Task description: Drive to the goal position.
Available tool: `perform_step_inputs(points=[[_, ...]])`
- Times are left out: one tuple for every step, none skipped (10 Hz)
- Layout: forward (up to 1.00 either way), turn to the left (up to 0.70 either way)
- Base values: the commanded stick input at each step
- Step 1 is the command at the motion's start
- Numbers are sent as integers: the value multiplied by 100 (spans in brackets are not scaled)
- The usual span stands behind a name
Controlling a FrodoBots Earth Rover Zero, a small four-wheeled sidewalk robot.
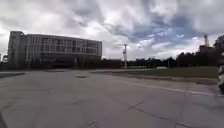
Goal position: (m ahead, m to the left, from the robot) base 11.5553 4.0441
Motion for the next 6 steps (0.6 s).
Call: perform_step_inputs(points=[[100,0],[100,0],[100,0],[100,0],[100,0],[100,0]])
